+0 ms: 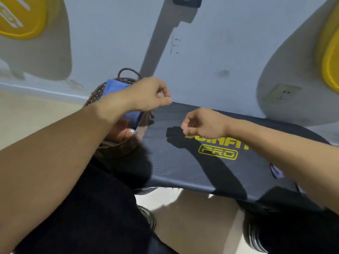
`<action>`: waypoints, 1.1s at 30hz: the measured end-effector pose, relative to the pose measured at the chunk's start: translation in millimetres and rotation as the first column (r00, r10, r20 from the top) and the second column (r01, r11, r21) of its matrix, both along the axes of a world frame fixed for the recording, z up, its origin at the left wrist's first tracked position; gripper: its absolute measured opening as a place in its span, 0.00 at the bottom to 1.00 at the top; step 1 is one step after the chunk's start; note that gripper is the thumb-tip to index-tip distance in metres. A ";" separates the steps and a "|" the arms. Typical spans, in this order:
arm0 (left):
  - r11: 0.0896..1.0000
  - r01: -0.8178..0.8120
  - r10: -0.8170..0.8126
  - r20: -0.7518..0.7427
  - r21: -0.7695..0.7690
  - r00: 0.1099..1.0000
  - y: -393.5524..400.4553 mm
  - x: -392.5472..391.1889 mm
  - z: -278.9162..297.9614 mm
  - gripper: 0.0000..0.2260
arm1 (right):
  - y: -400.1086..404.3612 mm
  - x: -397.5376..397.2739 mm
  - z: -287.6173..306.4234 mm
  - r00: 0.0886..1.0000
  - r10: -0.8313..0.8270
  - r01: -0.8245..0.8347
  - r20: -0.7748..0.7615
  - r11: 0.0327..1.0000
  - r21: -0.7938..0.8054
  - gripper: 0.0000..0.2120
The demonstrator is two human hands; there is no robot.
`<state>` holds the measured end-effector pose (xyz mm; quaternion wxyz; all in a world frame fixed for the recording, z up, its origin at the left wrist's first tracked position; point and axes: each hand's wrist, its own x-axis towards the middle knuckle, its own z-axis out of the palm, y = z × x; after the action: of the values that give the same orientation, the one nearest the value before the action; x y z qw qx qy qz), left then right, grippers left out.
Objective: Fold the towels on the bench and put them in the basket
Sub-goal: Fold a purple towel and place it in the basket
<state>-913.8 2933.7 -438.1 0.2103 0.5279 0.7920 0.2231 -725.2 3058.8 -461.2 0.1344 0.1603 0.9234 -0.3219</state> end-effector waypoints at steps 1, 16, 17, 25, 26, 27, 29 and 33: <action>0.999 0.050 -0.050 0.008 0.008 0.999 17.3 22.3 -2.5 0.04 | 18.9 26.0 3.6 0.998 -0.027 0.027 0.060 1.000 0.004 0.03; 0.891 0.441 -0.406 0.246 -0.106 0.880 206.2 353.2 -108.3 0.22 | 189.1 361.7 -58.2 0.478 -0.861 0.859 0.175 0.499 0.110 0.08; 0.886 0.447 -0.407 0.260 -0.121 0.876 213.4 367.7 -117.7 0.26 | 186.8 367.4 -65.6 0.489 -0.845 0.842 0.218 0.522 0.135 0.14; 0.954 0.205 -0.030 0.612 -0.219 0.790 248.3 402.1 -152.8 0.31 | 164.1 336.8 -102.2 0.598 -0.758 0.674 0.258 0.651 0.350 0.19; 0.951 0.189 0.002 0.617 -0.244 0.787 247.9 396.9 -153.4 0.26 | 164.0 327.8 -100.1 0.597 -0.762 0.682 0.251 0.647 0.340 0.15; 0.947 0.185 0.007 0.594 -0.262 0.805 245.6 389.1 -152.2 0.18 | 163.8 320.4 -98.4 0.563 -0.781 0.736 0.270 0.622 0.267 0.10; 0.945 0.162 0.008 0.518 -0.283 0.855 236.6 365.6 -146.4 0.09 | 160.3 304.3 -98.0 0.471 -0.832 0.876 0.294 0.480 -0.048 0.07; 0.969 0.065 0.051 0.447 -0.240 0.893 209.1 295.6 -118.9 0.15 | 131.0 247.7 -82.8 0.508 -0.819 0.813 0.267 0.354 -0.461 0.15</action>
<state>-618.2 3142.7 -557.0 0.4530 0.4344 0.7413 0.2376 -477.5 3189.8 -544.0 -0.0090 0.5510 0.5918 -0.5884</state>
